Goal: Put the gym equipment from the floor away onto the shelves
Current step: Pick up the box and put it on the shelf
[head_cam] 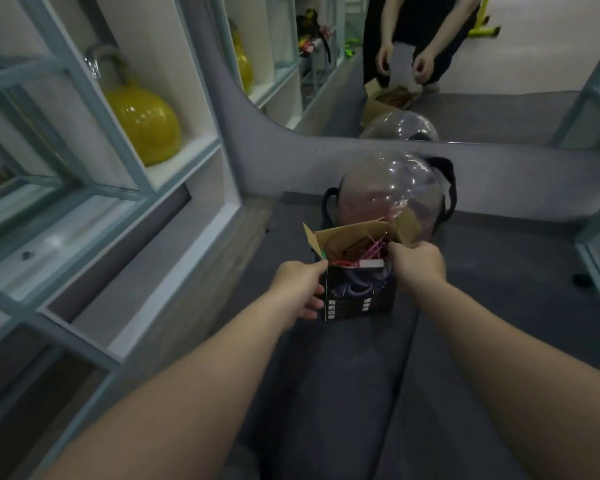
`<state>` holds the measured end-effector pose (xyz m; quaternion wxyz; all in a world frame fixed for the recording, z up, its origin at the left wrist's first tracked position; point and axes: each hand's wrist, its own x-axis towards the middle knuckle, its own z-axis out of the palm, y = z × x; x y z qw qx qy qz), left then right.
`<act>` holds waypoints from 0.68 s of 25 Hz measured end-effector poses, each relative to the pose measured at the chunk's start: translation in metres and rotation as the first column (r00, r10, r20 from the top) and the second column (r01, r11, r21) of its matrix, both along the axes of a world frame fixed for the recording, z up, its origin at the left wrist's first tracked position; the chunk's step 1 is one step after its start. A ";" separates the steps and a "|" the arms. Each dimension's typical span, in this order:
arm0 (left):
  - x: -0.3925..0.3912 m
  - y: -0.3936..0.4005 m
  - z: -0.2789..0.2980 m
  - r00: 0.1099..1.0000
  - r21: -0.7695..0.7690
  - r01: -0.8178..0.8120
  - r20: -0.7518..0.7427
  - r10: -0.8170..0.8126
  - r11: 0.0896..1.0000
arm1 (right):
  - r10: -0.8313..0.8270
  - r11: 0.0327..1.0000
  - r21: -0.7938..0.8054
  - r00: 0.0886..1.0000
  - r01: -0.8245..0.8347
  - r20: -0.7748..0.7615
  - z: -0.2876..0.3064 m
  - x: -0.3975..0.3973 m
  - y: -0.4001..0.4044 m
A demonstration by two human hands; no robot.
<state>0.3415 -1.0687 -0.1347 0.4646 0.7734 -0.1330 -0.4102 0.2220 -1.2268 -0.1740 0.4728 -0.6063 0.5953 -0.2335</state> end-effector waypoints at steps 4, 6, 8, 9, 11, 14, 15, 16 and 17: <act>0.015 -0.059 -0.043 0.989 0.119 -0.073 -0.122 0.088 0.990 | -0.114 0.983 0.132 0.989 0.126 -0.098 -0.018 0.007 -0.035; 0.027 -0.076 -0.055 0.987 0.131 -0.116 -0.100 0.129 0.985 | -0.050 0.981 0.183 0.994 0.068 -0.101 -0.025 0.018 -0.044; 0.045 -0.084 -0.059 0.988 0.133 -0.137 -0.048 0.145 0.982 | 0.019 0.986 0.168 0.994 -0.001 -0.107 -0.028 0.031 -0.050; 0.052 -0.085 -0.060 0.991 0.129 -0.128 -0.031 0.133 0.983 | 0.047 0.990 0.135 0.992 -0.031 -0.118 -0.026 0.036 -0.050; 0.067 -0.078 -0.055 0.995 0.119 -0.084 -0.037 0.089 0.989 | 0.101 0.994 0.051 0.981 -0.094 -0.165 -0.019 0.047 -0.051; 0.094 -0.050 -0.038 0.991 0.094 -0.103 -0.074 0.110 0.990 | 0.194 0.981 0.027 0.978 -0.192 -0.077 -0.001 0.078 -0.044; 0.107 -0.034 -0.031 0.985 0.079 -0.148 -0.075 0.154 0.986 | 0.251 0.967 0.042 0.967 -0.250 -0.042 0.008 0.099 -0.037; 0.117 -0.015 -0.021 0.976 0.061 -0.205 -0.063 0.209 0.977 | 0.309 0.950 0.051 0.951 -0.308 -0.015 0.016 0.119 -0.028; 0.130 0.005 -0.010 0.962 0.041 -0.271 -0.034 0.272 0.962 | 0.373 0.926 0.049 0.928 -0.374 0.013 0.026 0.142 -0.016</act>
